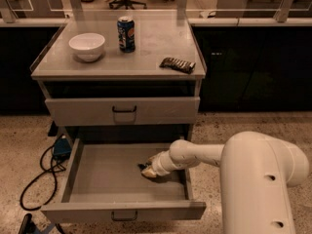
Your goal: Pick rxbar blueberry from middle drawer and place on counter
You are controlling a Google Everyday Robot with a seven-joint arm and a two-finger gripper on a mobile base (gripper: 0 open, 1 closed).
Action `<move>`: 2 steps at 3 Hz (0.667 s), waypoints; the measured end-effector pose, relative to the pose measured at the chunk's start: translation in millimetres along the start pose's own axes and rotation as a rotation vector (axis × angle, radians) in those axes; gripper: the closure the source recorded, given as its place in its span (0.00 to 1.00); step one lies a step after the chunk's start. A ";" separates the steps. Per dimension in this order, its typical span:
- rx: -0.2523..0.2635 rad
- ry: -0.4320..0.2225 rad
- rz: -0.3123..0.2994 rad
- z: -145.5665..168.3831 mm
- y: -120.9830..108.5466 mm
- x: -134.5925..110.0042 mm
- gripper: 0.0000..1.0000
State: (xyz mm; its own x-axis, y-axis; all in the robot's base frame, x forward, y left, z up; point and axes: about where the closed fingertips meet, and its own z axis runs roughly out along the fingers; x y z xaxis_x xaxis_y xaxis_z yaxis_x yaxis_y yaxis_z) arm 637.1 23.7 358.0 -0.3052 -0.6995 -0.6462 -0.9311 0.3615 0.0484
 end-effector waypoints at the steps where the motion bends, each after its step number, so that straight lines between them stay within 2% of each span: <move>1: 0.084 -0.021 -0.034 -38.7 18.1 -56.0 1.00; 2: 0.118 -0.002 -0.033 -82.3 50.2 -87.9 1.00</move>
Offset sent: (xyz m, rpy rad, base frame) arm -0.0357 0.0314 0.3314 -0.0908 -0.3297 -0.0612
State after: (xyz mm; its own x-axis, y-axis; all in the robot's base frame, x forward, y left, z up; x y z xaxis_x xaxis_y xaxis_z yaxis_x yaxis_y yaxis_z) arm 600.8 52.6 479.9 -0.2737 -0.7110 -0.6478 -0.9108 0.4079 -0.0629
